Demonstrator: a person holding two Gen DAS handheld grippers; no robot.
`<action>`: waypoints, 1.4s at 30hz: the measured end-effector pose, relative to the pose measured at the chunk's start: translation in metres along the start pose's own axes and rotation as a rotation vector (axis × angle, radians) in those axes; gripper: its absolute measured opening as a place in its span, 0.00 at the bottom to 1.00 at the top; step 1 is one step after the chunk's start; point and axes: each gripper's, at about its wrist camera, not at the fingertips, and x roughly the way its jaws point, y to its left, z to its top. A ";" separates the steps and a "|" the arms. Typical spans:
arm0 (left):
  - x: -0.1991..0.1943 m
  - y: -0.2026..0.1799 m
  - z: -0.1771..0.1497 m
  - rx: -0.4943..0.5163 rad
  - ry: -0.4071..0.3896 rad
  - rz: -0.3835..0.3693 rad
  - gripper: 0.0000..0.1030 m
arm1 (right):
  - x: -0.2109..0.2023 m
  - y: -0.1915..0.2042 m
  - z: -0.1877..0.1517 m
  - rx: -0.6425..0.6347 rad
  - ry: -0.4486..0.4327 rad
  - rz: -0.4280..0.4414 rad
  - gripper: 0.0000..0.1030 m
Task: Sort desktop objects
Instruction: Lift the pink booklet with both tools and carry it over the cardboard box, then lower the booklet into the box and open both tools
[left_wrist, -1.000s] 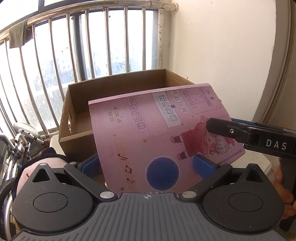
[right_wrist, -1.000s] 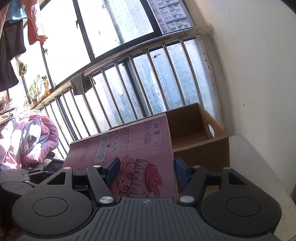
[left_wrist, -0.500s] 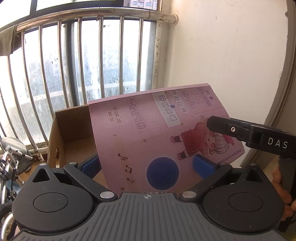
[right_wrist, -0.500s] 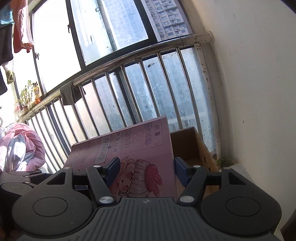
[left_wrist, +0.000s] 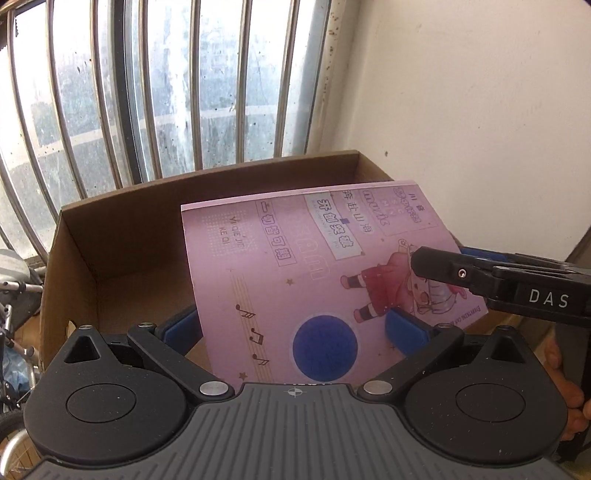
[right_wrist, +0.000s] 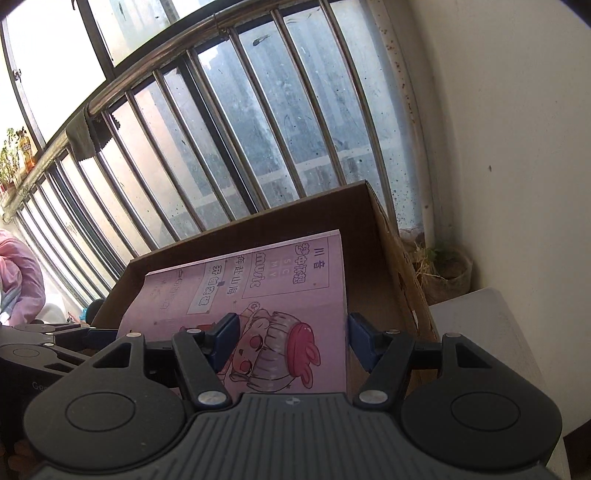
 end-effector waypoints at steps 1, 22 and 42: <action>0.007 0.004 0.004 -0.016 0.032 -0.007 1.00 | 0.004 -0.001 0.001 0.000 0.012 -0.006 0.66; 0.040 0.028 -0.007 -0.140 0.236 -0.068 1.00 | 0.003 0.005 0.012 -0.096 0.010 -0.098 0.72; -0.019 0.045 0.041 -0.172 0.202 0.032 1.00 | -0.021 0.051 0.031 -0.237 0.215 -0.060 0.96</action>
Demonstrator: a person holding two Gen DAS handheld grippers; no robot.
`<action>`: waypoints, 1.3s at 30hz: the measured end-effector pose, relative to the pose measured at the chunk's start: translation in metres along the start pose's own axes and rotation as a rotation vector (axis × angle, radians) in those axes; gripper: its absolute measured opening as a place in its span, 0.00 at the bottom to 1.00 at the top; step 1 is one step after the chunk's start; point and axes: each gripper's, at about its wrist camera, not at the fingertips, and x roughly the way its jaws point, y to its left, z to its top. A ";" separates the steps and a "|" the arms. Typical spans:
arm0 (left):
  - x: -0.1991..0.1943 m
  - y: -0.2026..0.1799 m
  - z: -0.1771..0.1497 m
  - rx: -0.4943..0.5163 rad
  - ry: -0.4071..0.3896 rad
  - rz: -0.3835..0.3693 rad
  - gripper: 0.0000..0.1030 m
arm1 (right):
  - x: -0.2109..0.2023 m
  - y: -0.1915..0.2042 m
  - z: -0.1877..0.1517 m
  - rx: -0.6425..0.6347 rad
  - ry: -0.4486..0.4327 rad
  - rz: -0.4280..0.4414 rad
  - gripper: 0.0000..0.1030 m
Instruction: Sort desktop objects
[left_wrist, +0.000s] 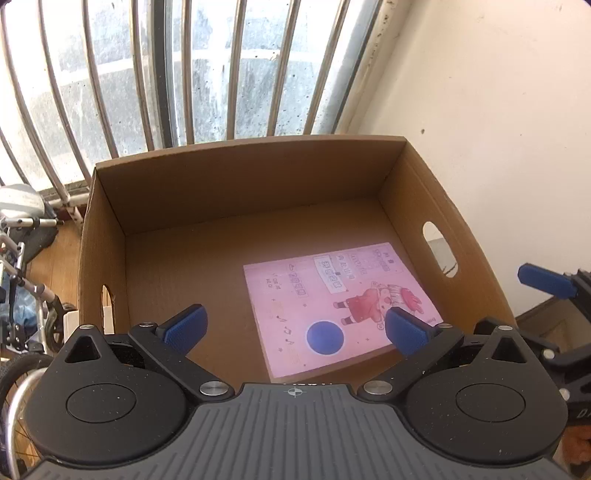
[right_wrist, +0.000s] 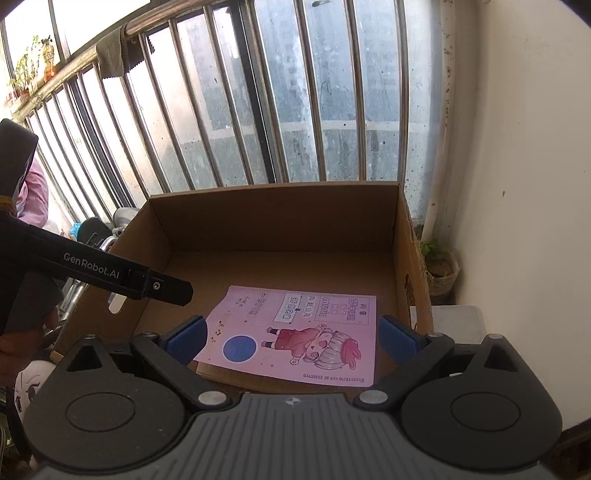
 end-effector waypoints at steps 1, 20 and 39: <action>0.005 0.006 0.003 -0.017 0.021 0.006 1.00 | 0.009 0.000 0.000 0.001 0.038 0.002 0.93; 0.138 0.010 0.021 -0.043 0.426 -0.095 1.00 | 0.142 -0.007 -0.003 0.019 0.702 0.057 0.86; 0.156 0.010 0.016 -0.047 0.477 -0.141 1.00 | 0.161 0.011 -0.022 -0.088 0.793 -0.022 0.95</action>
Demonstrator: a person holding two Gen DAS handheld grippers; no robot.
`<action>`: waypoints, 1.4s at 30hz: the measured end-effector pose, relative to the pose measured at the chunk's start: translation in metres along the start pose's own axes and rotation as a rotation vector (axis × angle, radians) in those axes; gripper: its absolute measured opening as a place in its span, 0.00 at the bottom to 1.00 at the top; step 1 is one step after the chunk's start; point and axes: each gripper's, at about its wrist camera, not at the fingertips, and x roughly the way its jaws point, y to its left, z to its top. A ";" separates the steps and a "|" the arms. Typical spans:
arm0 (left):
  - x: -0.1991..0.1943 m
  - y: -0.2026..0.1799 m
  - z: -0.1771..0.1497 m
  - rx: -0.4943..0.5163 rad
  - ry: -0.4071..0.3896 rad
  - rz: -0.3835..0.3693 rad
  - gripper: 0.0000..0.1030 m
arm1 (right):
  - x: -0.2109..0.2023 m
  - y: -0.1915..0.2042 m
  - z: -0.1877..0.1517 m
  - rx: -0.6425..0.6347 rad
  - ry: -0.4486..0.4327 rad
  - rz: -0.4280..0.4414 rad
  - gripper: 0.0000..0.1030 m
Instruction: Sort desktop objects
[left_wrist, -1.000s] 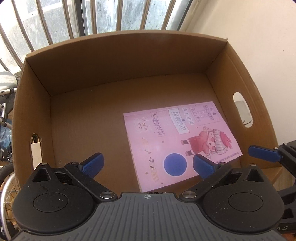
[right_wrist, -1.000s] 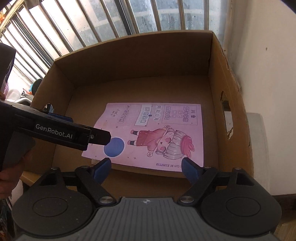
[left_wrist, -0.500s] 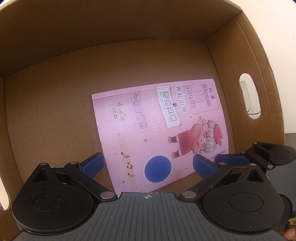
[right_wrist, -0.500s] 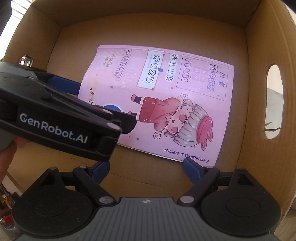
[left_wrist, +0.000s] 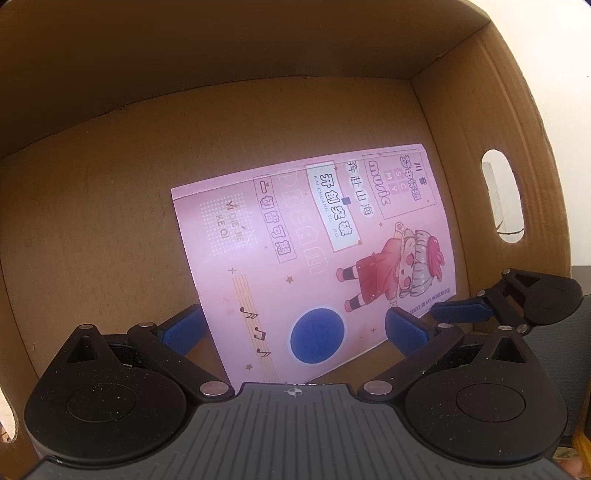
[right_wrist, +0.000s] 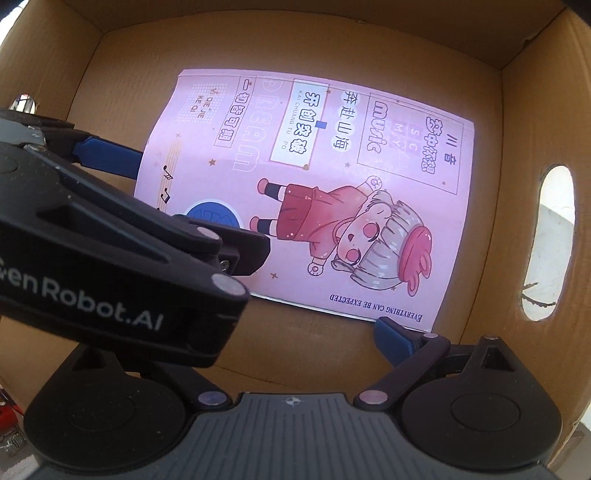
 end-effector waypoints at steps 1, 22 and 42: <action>0.000 0.001 0.000 -0.004 -0.001 -0.004 1.00 | 0.000 -0.001 -0.002 0.005 -0.012 0.000 0.95; 0.002 -0.015 0.029 0.017 -0.100 0.037 1.00 | 0.017 -0.008 -0.013 0.055 -0.200 0.005 1.00; 0.010 -0.039 0.027 0.071 -0.142 0.063 1.00 | 0.048 -0.004 -0.043 0.120 -0.242 0.060 1.00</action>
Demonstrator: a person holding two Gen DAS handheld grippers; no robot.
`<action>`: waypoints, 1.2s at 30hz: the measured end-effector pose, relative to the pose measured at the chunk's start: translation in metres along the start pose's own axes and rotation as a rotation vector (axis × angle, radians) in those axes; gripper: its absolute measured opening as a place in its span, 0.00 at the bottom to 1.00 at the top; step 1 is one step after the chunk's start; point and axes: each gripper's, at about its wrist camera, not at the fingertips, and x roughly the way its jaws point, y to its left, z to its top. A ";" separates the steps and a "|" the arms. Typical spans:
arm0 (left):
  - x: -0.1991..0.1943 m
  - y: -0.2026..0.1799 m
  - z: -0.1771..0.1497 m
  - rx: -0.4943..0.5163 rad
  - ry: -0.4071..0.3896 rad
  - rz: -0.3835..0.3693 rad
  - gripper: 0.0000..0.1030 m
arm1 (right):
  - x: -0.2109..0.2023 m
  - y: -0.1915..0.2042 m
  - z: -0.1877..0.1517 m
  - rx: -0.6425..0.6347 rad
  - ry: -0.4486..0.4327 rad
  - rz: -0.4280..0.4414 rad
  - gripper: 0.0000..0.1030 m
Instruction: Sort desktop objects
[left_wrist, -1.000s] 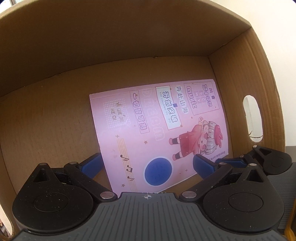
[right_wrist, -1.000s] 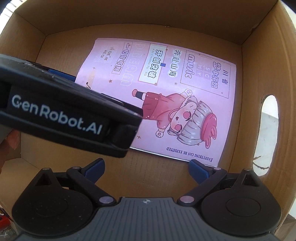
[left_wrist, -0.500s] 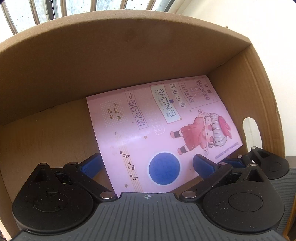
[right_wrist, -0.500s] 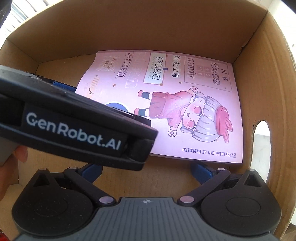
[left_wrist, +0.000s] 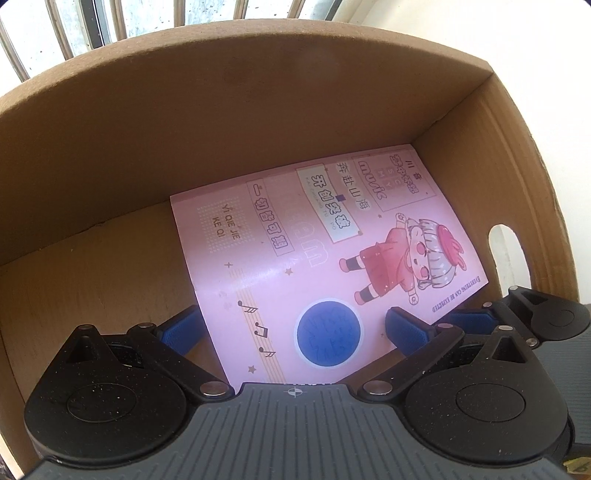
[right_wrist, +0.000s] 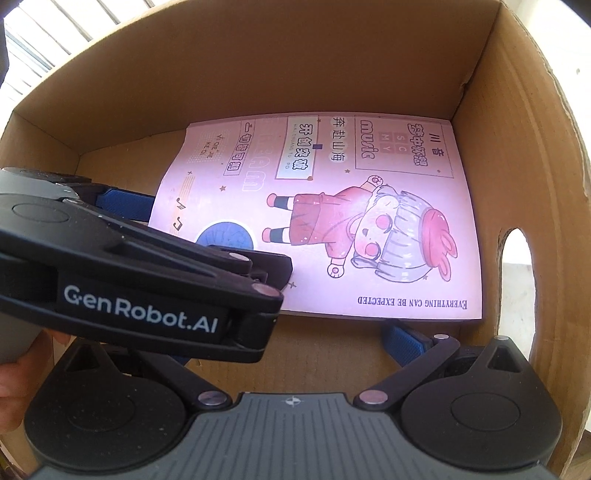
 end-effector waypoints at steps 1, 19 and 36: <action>0.000 -0.001 0.000 0.002 -0.001 0.001 1.00 | 0.002 0.001 -0.002 -0.003 0.001 0.000 1.00; 0.004 -0.017 -0.005 0.012 -0.004 0.000 1.00 | 0.037 0.005 -0.045 0.013 0.000 0.041 1.00; 0.011 -0.021 0.051 -0.020 -0.064 0.004 1.00 | 0.044 0.029 -0.137 -0.038 -0.129 0.071 0.96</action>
